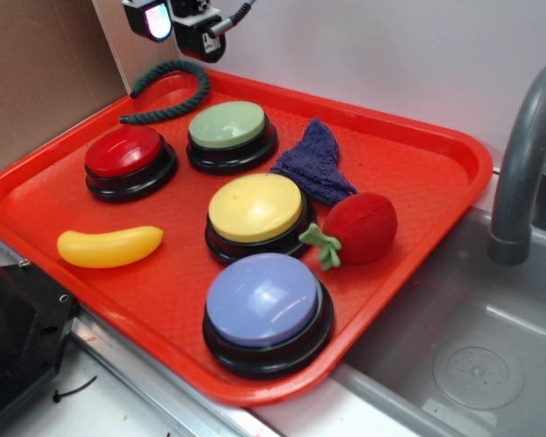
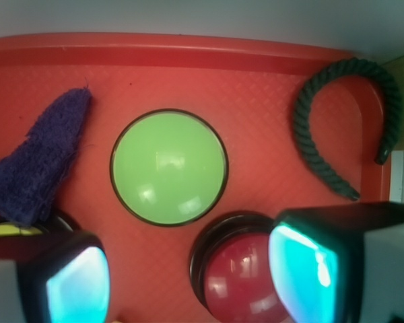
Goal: Push the green button.
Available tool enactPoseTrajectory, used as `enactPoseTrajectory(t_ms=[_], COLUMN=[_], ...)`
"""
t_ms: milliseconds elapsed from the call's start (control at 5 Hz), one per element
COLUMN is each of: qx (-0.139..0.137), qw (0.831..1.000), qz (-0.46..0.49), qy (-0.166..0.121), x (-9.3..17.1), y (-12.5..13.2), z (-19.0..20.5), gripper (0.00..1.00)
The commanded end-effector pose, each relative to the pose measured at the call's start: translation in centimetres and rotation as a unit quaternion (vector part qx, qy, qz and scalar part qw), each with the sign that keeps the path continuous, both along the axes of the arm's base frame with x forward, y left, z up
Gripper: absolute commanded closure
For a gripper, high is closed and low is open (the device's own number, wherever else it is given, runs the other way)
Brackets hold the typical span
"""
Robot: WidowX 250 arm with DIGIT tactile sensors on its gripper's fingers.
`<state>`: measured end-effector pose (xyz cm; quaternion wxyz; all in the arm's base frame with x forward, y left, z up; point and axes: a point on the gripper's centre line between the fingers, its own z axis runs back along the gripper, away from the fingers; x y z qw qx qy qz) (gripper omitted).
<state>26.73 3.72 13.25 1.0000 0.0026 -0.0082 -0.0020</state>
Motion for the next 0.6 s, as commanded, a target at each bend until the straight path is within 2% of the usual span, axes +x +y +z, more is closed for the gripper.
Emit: enactPoseTrajectory(t_ms=[0,200,400], qx=[0.006,0.014,0.021], qw=[0.999,0.999,0.998], qz=[-0.006,-0.02,-0.019], qy=[-0.033,-0.029,-0.051], x=[-0.5,-0.8,-1.4], y=[-0.5,-0.9,-1.1], z=[2.1,2.6,3.3], gripper=[0.0,0.0,0.0])
